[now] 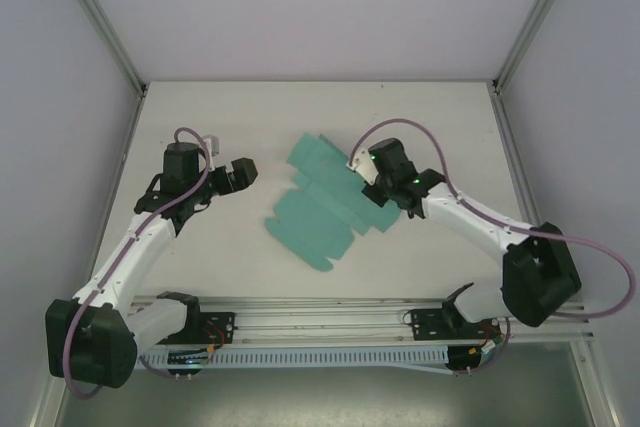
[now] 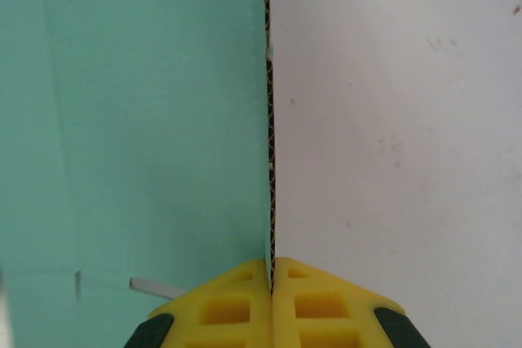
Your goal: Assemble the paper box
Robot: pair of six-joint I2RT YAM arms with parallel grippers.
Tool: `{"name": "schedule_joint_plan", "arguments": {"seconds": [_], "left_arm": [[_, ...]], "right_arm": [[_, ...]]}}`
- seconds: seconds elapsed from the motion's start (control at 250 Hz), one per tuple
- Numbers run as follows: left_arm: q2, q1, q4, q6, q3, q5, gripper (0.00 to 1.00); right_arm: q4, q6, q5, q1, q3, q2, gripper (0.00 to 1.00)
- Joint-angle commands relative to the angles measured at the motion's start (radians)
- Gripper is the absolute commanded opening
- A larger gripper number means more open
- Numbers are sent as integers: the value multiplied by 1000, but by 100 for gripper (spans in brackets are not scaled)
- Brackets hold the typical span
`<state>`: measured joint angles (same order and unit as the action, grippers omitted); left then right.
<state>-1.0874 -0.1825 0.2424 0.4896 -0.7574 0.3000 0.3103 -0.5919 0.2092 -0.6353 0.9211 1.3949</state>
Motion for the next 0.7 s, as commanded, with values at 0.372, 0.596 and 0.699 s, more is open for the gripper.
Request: {"name": "schedule_joint_plan", "arguments": {"seconds": [0.372,0.596,0.699], "left_arm": [[-139,0,-127,-35,-106,197,98],[-286,-1,-196,-1,-190,412,99],[-352,-3,-222,17,-218,484,99]], "right_arm": [[-731,-706,253,-162,-107,209,0],[-796,-705,269,-185,-119,246,0],[-793,-694,272,-197,-118,248,0]]}}
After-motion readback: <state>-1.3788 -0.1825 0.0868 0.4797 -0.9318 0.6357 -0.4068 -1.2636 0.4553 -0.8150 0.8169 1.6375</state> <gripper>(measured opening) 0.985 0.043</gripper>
